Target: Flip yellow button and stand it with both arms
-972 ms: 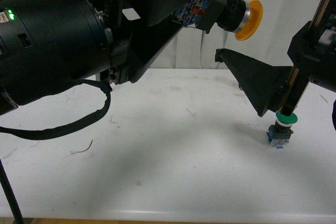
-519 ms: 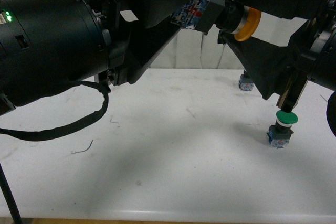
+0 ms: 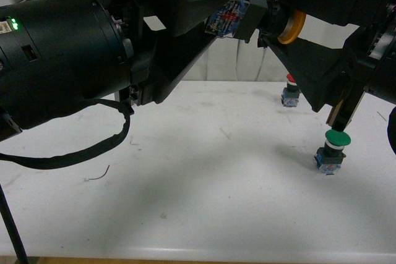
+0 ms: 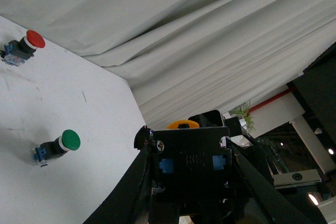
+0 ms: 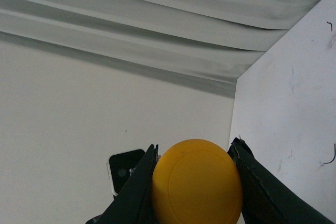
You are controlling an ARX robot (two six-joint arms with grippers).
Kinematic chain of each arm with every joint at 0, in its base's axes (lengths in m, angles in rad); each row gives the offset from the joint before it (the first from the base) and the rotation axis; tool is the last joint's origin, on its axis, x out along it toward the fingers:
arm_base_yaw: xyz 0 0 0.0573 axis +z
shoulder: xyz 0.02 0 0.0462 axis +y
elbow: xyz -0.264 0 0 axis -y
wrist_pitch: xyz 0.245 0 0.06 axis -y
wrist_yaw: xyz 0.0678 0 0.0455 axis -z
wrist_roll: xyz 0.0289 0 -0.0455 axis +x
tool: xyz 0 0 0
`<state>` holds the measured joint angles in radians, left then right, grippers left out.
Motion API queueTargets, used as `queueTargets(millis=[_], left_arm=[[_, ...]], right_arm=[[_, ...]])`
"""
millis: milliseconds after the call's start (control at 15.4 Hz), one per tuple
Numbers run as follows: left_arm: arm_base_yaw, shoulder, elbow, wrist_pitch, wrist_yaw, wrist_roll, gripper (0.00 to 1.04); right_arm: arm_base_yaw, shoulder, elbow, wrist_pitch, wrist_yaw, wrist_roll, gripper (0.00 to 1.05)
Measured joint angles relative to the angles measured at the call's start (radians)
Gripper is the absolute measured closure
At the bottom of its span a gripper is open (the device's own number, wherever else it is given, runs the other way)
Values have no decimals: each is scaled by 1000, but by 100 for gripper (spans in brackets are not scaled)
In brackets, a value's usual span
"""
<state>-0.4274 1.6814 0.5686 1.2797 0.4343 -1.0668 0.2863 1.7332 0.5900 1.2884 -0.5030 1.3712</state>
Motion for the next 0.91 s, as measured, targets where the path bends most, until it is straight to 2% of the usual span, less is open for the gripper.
queueTargets(millis=[65, 130, 259, 454, 648, 778, 843, 907], left_arm=[[-1, 0, 0, 0, 0, 0, 70], [-1, 0, 0, 0, 5, 0, 64], [2, -4, 0, 0, 15, 3, 43], [42, -75, -29, -17, 25, 21, 6], [75, -215, -105, -135, 11, 82, 7], [82, -411, -164, -309, -63, 219, 7], [74, -535, -191, -438, -146, 324, 7], [42, -761, -235, -668, -307, 567, 7]], right_arm=[[-3, 0, 0, 0, -3, 0, 68], [-6, 0, 0, 0, -8, -3, 68], [-10, 0, 0, -4, -5, -15, 69], [-39, 0, 0, -5, 7, -23, 69], [-45, 0, 7, -6, -2, -30, 69], [-61, -1, 17, -5, 0, -34, 69], [-65, -1, 17, -5, 2, -34, 69], [-65, -3, 17, -5, 3, -40, 69]])
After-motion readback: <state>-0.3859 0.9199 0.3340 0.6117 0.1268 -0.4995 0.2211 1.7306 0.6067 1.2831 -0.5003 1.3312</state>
